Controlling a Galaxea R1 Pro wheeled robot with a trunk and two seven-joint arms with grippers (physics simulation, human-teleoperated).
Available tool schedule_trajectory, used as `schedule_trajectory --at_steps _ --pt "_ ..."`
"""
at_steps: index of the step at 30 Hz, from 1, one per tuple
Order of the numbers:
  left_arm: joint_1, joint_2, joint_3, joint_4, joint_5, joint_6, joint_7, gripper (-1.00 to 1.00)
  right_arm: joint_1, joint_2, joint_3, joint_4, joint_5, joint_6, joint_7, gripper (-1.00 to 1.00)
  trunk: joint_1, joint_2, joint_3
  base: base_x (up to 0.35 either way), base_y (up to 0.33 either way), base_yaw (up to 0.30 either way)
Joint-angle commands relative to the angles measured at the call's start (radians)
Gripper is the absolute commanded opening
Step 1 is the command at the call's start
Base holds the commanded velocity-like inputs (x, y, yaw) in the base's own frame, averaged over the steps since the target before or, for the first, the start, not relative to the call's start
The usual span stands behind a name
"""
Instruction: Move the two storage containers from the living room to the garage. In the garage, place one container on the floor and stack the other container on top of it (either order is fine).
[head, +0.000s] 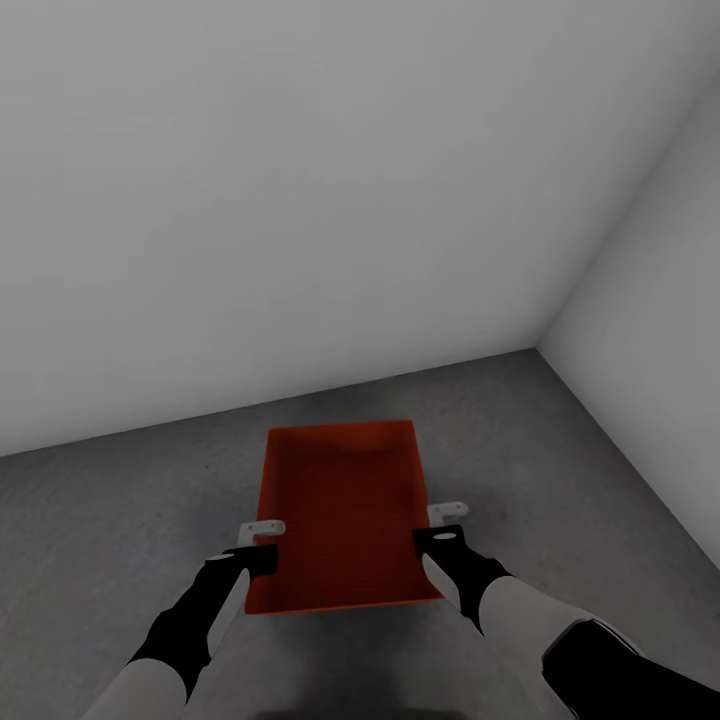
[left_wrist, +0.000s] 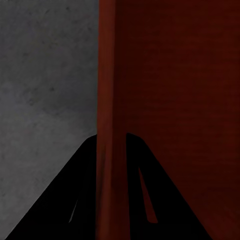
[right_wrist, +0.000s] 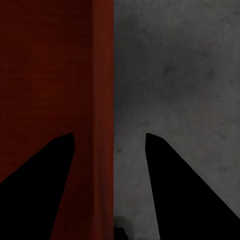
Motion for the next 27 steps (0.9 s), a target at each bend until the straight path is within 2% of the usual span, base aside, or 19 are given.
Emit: schedule_trajectory --at_steps 1,11,17,27 --pt "-0.001 0.016 -0.012 -0.004 0.027 0.001 0.013 -1.00 0.000 -0.013 0.052 0.002 -0.048 0.023 -0.002 -1.00 0.004 -0.008 -0.004 0.000 0.000 0.000" --pt "-0.001 0.016 -0.011 -0.003 0.025 0.001 0.015 -1.00 0.000 -0.012 0.052 0.003 -0.054 0.025 -0.009 -1.00 0.042 -0.078 -0.036 0.000 0.000 0.000" --pt "-0.001 0.016 -0.011 -0.003 0.025 0.001 0.016 -1.00 0.000 -0.011 0.052 0.003 -0.054 0.024 -0.011 -1.00 0.042 -0.078 -0.036 0.000 0.000 0.000" --pt "-0.001 0.016 -0.011 -0.003 0.026 0.001 0.015 -1.00 0.000 -0.010 0.052 0.003 -0.054 0.024 -0.011 -1.00 0.081 -0.148 -0.067 0.000 0.000 0.000"
